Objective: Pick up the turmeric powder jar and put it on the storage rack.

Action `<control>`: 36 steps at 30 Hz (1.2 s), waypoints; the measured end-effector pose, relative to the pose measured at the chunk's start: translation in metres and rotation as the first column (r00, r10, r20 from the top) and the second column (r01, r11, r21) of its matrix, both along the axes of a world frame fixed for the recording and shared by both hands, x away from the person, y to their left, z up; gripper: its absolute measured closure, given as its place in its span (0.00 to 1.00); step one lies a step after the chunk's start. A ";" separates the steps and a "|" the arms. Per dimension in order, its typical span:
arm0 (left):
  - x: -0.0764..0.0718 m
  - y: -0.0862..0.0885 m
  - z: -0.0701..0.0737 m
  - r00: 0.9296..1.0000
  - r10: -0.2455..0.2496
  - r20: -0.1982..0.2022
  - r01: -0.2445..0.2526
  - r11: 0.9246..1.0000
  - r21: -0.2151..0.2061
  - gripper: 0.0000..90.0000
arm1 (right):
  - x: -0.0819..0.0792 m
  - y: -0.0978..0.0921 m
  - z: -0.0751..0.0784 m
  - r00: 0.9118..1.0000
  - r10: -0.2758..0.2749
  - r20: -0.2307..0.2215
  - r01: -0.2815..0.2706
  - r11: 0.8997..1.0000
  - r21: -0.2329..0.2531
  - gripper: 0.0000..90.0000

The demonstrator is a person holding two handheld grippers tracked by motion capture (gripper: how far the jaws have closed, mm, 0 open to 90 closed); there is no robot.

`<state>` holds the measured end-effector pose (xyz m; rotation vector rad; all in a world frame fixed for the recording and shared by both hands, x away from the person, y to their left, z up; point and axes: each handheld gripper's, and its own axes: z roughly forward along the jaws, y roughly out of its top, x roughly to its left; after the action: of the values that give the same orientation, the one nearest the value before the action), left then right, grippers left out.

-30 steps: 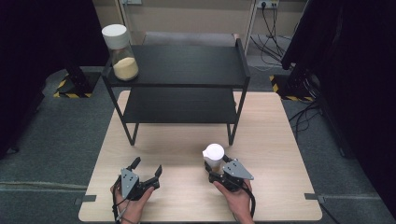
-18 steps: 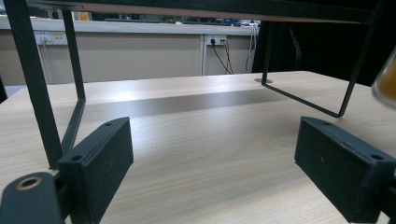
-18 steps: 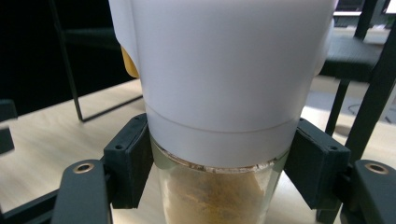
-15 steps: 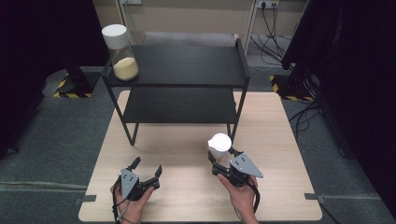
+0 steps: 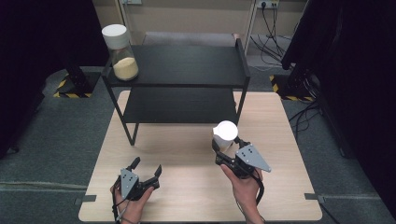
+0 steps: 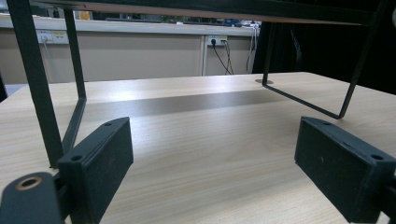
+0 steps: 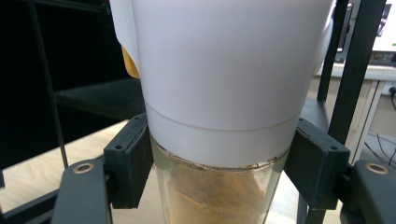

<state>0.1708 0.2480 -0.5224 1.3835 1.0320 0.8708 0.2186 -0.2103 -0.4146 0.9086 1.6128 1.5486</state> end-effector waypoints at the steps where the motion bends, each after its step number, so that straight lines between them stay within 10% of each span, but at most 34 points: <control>1: 0.000 0.000 0.000 1.000 0.000 0.000 0.000 1.000 0.000 0.12 | 0.000 0.000 0.002 1.000 -0.001 0.006 0.001 1.000 0.002 0.34; 36: 0.000 -0.001 0.000 1.000 0.002 0.000 -0.002 1.000 0.005 0.12 | 0.016 0.009 0.072 0.992 -0.027 0.120 0.022 0.999 0.044 0.34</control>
<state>0.1708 0.2469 -0.5222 1.3868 1.0314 0.8754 0.2341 -0.2012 -0.3427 0.8377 1.4834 1.5948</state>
